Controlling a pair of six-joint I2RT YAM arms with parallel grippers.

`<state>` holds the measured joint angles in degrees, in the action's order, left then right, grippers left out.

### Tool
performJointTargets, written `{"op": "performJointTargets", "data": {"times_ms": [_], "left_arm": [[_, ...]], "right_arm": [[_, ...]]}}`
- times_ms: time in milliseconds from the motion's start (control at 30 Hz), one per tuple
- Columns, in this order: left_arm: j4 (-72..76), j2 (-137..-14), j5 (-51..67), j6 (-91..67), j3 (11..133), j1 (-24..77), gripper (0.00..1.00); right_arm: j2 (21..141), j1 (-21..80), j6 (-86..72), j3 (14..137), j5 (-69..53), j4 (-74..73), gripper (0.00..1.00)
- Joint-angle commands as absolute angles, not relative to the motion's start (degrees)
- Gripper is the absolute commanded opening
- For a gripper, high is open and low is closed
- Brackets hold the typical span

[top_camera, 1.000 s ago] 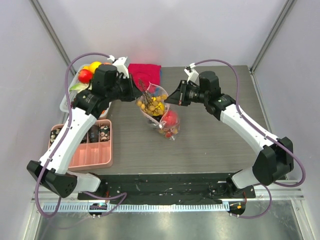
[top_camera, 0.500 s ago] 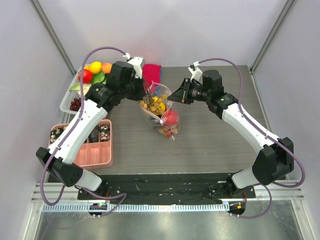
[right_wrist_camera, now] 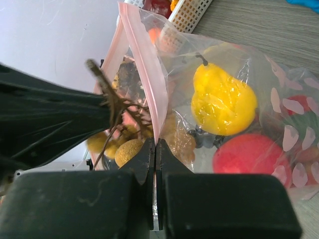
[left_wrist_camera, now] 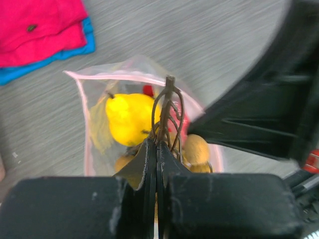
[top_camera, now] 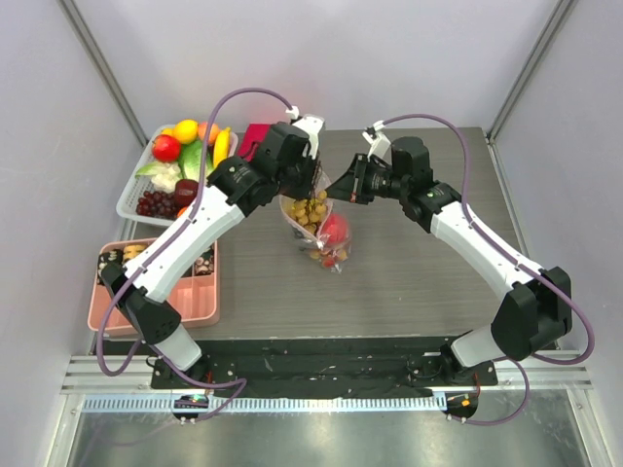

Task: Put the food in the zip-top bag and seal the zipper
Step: Place the fake fruit in the zipper food storage bag.

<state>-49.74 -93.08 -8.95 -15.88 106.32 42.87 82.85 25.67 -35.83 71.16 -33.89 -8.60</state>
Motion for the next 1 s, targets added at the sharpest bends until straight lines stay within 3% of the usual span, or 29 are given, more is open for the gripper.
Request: {"op": "performJointTargets", "data": {"times_ms": [0, 467, 500, 567, 767, 867, 967], "left_arm": [[-48.1, -93.1, -16.7, -18.1, 103.5, 43.0, 0.00], [-50.2, -92.7, -17.7, -20.2, 94.5, 43.3, 0.00], [-50.1, -92.9, -19.0, -19.9, 94.5, 43.2, 0.03], [-50.4, -94.0, -19.5, -19.2, 96.4, 43.2, 0.22], [-47.3, -93.3, -17.2, -15.3, 103.6, 43.0, 0.59], [-46.9, -90.9, -15.6, -13.9, 105.8, 42.4, 0.70], [-47.5, -87.6, -7.4, -13.3, 107.2, 39.7, 0.73]], "right_arm": [[79.6, 26.2, -36.2, 73.6, -35.1, -5.2, 0.01], [79.6, 26.3, -36.3, 73.9, -34.7, -5.3, 0.01], [79.6, 26.3, -36.3, 73.9, -34.8, -5.4, 0.01], [79.7, 26.3, -36.4, 73.9, -35.0, -5.2, 0.01], [79.5, 26.4, -38.5, 74.0, -36.9, -4.0, 0.01], [79.0, 26.5, -40.1, 74.7, -37.2, -3.5, 0.01], [78.6, 26.5, -41.7, 75.7, -36.7, -2.9, 0.01]]}}
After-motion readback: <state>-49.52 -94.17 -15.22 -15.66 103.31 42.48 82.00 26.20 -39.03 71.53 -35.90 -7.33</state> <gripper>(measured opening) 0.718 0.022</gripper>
